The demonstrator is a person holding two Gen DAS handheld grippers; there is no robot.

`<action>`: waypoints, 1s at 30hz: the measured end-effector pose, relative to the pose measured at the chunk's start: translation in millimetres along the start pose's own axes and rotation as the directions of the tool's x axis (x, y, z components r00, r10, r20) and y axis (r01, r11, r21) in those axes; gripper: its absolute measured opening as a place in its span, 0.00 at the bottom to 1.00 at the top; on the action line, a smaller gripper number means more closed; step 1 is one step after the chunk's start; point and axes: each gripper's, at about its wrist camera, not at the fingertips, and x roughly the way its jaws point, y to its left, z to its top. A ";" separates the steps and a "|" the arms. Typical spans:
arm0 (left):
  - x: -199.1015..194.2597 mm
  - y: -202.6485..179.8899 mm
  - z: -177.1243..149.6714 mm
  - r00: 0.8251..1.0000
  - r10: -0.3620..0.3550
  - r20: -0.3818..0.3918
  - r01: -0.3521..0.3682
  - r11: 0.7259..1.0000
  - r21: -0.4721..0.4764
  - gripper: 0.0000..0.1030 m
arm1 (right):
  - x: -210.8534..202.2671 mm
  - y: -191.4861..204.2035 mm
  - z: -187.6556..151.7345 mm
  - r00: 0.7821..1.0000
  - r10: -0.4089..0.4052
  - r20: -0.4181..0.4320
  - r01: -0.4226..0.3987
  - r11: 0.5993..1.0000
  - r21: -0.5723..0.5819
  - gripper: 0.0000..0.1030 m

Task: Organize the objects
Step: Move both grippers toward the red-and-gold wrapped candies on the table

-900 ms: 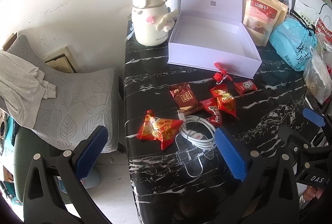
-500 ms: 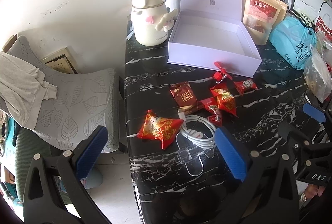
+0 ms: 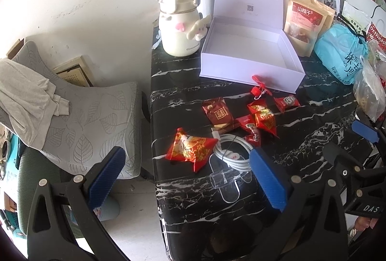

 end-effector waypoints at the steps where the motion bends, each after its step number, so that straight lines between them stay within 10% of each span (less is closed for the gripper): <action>1: 0.4 1.1 -1.7 1.000 -0.001 -0.003 0.001 1.000 -0.003 1.00 | 0.8 0.9 -1.5 1.000 0.005 -0.003 -0.005 1.000 -0.003 0.99; 30: 62.4 15.0 -15.7 0.995 0.017 -0.095 -0.015 1.000 0.023 1.00 | 59.4 -4.3 -7.7 0.994 0.061 -0.091 -0.060 0.998 0.017 0.99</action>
